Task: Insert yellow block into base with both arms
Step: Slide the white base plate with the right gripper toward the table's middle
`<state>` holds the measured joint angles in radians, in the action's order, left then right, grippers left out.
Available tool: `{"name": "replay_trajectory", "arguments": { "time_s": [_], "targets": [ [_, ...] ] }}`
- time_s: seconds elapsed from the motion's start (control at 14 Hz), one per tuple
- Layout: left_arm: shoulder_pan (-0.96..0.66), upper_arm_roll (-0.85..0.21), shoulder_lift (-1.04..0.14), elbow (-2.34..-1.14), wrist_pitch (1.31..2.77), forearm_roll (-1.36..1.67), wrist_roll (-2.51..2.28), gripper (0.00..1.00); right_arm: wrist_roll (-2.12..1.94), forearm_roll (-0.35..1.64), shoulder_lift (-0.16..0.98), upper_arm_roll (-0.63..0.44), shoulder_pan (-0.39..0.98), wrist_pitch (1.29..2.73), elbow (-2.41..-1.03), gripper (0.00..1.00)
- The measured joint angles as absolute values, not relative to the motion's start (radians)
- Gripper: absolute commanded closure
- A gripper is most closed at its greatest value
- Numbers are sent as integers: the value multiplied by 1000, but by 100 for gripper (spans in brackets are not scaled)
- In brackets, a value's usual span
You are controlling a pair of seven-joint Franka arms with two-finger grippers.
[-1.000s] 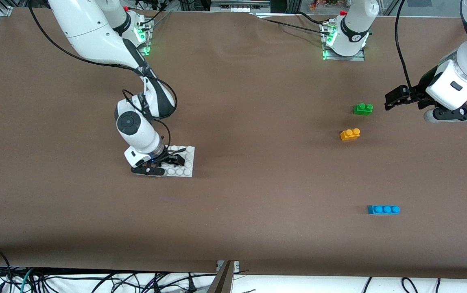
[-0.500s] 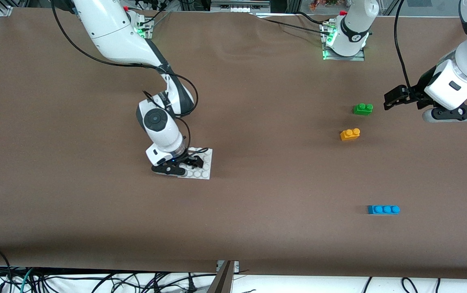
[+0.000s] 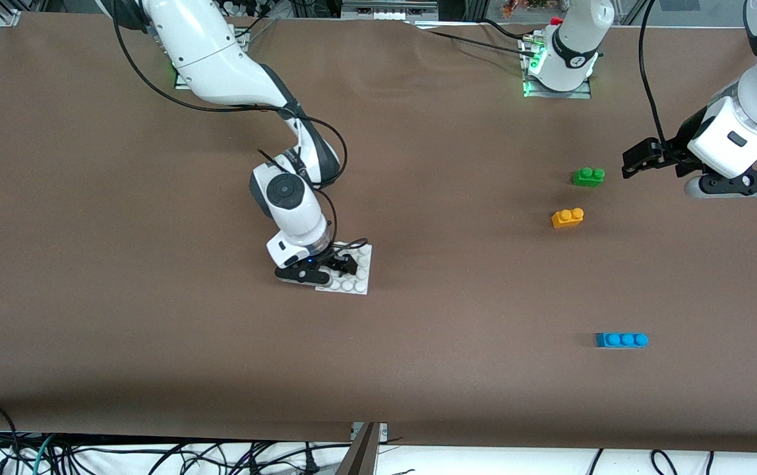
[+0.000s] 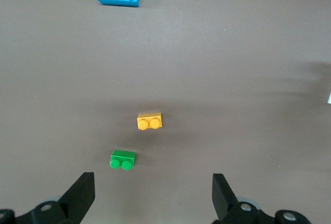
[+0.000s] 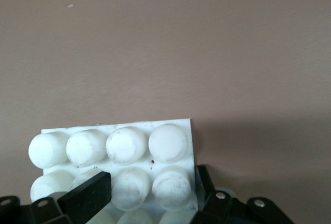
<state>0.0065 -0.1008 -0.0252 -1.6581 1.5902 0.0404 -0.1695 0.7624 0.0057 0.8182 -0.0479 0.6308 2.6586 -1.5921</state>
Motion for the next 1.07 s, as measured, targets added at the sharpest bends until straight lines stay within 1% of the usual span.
{"name": "replay_trajectory", "arguments": {
  "time_s": [0.5, 1.07],
  "targets": [
    [6, -101, -25, -1658, 1590, 40, -170, 0, 775, 6, 876, -45, 718, 2656, -1497, 27],
    [6, -102, -25, -1658, 1590, 40, -170, 0, 862, 22, 947, -45, 793, 2605, -1366, 27]
  ]
}}
